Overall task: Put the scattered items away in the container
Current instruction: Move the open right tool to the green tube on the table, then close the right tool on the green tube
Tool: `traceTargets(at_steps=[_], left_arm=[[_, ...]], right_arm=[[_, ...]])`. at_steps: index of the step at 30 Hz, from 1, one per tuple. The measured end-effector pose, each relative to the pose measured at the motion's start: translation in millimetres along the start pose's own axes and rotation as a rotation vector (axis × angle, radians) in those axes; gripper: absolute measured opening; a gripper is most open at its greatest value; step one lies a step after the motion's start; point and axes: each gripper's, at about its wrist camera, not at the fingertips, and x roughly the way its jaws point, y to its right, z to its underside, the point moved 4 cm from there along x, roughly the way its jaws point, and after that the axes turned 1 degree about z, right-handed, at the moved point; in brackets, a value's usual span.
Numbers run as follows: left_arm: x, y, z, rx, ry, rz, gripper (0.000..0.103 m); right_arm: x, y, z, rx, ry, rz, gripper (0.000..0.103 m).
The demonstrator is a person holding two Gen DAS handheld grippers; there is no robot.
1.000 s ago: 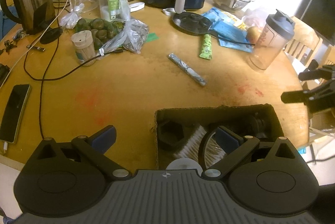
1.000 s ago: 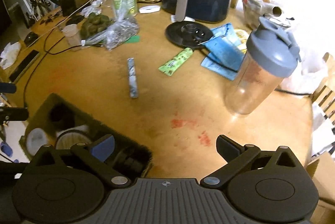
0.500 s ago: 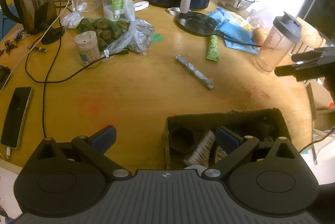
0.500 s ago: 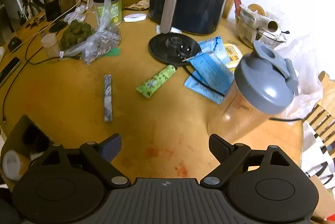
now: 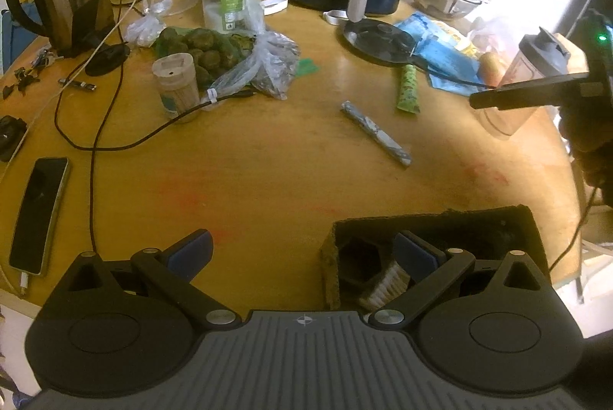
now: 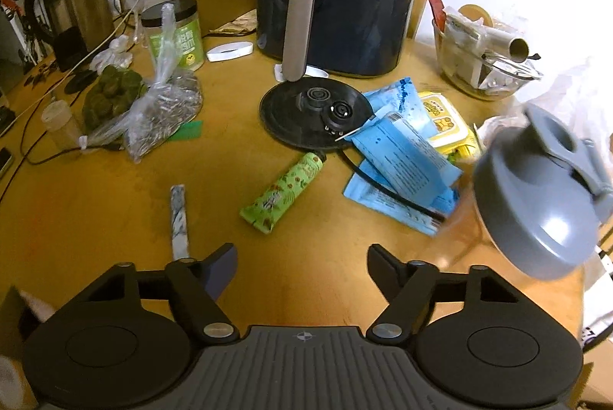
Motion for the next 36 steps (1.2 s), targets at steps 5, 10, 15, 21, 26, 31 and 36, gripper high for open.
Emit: traceTargets(at_steps=[5, 10, 15, 21, 26, 31, 36], left_arm=[[0.0, -7.7, -1.5, -0.011, -0.007, -0.015, 0.103], [0.1, -17.1, -2.5, -0.030, -0.020, -0.027, 0.103], [0.2, -25.4, -3.5, -0.045, -0.029, -0.037, 0.103], [1.3, -29.5, -1.7, -0.061, -0.043, -0.042, 0.103], [0.6, -32.6, 2.2, -0.071, -0.051, -0.046, 0.103], [-1.7, -37.3, 6.5, -0.089, -0.055, -0.058, 0.103], [-4.8, -43.2, 13.2, -0.118, -0.058, -0.069, 0.103]], right_arm=[[23.3, 3.1, -13.7, 0.012, 0.006, 0.007, 0.067], [43.9, 5.1, -25.7, 0.030, 0.013, 0.009, 0.066], [64.4, 1.4, -31.3, 0.038, 0.003, -0.001, 0.065], [87.5, -5.3, -34.1, 0.055, -0.008, -0.017, 0.064], [102.4, -6.4, -38.9, 0.087, -0.009, -0.017, 0.061], [116.0, -4.5, -43.3, 0.128, -0.023, -0.009, 0.058], [131.0, -2.3, -43.5, 0.160, -0.046, -0.004, 0.052]])
